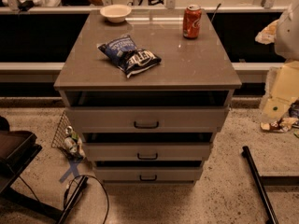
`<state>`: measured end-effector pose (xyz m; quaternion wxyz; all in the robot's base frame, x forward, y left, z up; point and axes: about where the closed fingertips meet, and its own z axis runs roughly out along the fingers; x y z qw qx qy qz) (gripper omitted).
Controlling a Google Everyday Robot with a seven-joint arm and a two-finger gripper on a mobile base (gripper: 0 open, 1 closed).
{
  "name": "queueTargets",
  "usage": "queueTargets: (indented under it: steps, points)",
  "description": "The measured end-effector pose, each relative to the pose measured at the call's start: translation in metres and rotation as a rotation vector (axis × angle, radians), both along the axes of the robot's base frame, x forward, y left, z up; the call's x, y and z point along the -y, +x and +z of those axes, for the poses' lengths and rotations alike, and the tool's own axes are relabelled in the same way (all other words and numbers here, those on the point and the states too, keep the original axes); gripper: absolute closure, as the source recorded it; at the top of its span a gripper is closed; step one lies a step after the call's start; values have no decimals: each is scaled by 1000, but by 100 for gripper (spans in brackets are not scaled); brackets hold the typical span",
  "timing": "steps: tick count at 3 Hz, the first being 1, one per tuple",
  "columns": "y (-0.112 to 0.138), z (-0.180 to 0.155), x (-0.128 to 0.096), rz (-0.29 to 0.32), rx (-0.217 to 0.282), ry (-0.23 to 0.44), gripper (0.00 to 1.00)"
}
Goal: Open bottom drawer
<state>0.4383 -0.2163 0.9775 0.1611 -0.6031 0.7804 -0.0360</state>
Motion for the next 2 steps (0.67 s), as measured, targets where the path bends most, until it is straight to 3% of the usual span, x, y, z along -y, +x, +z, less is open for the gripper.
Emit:
queueTargets:
  steps: [2]
  points:
    - [2, 3, 0, -27, 37, 2, 0]
